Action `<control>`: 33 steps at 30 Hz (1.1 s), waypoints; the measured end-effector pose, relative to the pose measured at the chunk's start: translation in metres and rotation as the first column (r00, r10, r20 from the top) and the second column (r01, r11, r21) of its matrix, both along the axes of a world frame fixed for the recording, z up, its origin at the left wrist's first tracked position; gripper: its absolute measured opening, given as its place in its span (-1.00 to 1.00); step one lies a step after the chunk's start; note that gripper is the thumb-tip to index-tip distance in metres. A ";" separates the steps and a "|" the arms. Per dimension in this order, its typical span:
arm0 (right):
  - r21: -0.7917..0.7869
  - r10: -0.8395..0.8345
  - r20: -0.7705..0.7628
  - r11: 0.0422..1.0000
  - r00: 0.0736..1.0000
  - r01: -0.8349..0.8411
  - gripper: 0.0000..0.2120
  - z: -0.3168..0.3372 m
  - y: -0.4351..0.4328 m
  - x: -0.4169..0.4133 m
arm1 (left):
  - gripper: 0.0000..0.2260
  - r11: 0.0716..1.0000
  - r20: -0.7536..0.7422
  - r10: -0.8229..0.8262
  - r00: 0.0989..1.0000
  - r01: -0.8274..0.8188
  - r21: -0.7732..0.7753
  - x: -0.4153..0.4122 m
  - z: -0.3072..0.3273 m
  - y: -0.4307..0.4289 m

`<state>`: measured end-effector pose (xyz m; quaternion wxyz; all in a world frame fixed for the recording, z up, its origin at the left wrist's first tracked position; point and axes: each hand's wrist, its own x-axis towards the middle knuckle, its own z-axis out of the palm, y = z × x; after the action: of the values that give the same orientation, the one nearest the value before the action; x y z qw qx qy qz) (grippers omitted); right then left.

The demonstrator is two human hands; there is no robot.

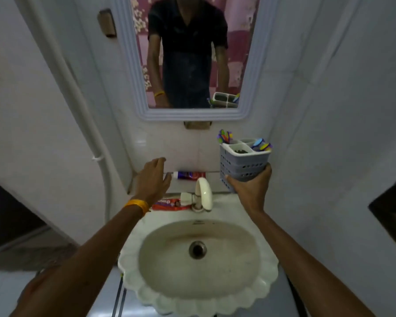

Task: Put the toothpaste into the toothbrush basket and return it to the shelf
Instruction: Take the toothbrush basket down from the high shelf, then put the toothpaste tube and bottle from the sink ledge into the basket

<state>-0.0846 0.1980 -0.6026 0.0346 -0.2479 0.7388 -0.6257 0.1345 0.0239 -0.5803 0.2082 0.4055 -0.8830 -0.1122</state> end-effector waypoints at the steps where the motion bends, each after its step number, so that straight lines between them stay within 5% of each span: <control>1: 0.028 -0.005 0.024 1.000 1.000 0.004 0.13 -0.017 -0.003 0.003 | -0.55 1.000 0.039 0.000 0.999 -0.002 0.029 0.003 -0.016 -0.003; 14: 0.069 -0.014 0.121 0.998 0.993 0.006 0.09 -0.125 -0.031 0.020 | -0.50 0.967 0.348 -0.101 0.932 0.010 0.256 0.024 -0.127 -0.031; 25: 0.061 -0.058 0.138 0.997 0.989 0.050 0.24 -0.142 -0.020 0.035 | -0.53 0.989 0.498 -0.097 0.862 0.026 0.147 0.016 -0.144 -0.047; 29: 0.047 -0.077 0.145 0.996 0.986 0.071 0.22 -0.144 -0.022 0.039 | -0.53 0.980 0.445 -0.112 0.888 0.024 0.199 0.020 -0.140 -0.047; 33: 0.022 -0.078 0.129 0.997 0.989 0.076 0.19 -0.149 -0.024 0.042 | -0.74 0.968 0.268 -0.110 0.957 0.042 0.249 0.028 -0.128 -0.048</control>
<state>-0.0429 0.1742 -0.7516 0.0604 -0.1777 0.7493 -0.6351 0.1628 -0.0239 -0.7083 0.0260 0.4051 -0.8984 -0.1677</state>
